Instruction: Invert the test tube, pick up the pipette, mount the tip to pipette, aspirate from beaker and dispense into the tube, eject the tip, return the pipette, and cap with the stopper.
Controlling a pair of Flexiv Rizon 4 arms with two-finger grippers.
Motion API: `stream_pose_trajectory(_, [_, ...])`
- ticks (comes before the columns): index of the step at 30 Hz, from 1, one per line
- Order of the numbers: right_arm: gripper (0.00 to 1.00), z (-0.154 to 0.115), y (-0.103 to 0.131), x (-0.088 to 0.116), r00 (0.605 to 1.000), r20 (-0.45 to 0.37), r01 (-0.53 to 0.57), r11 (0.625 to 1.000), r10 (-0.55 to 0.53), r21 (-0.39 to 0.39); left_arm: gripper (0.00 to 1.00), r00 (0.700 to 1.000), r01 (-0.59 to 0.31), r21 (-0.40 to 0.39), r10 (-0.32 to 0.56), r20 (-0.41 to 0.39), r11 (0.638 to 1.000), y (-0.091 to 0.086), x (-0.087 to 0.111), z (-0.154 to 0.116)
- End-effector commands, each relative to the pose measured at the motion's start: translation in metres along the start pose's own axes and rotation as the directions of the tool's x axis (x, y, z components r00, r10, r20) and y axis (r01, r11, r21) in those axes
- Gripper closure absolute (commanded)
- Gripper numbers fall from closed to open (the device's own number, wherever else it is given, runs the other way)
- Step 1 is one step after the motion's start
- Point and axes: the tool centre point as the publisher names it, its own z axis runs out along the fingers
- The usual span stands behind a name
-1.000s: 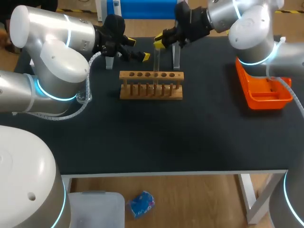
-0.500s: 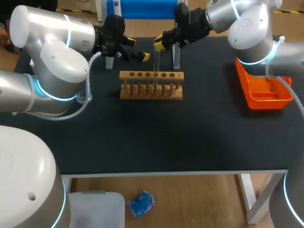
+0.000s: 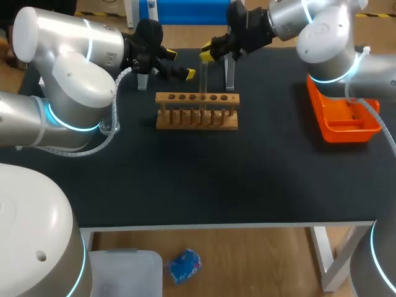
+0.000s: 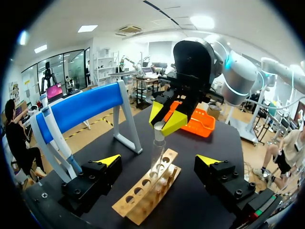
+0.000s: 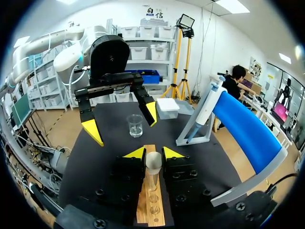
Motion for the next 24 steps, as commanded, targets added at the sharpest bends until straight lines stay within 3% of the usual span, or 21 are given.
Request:
stream_pose_trajectory(1, [1.0,0.0002,0.001,-0.0017,1.0,-0.002,0.002,1.0,-0.002,0.003,0.0,1.0,0.001,-0.001,-0.001,-0.002,1.0,-0.0002,-0.0003,0.0])
stream_pose_trajectory(24, [1.0,0.0095,-0.0075,0.0009,1.0,-0.026,-0.012,1.0,0.012,0.022,0.0,1.0,0.001,-0.001,-0.001,-0.002,1.0,-0.0002,-0.0003,0.0])
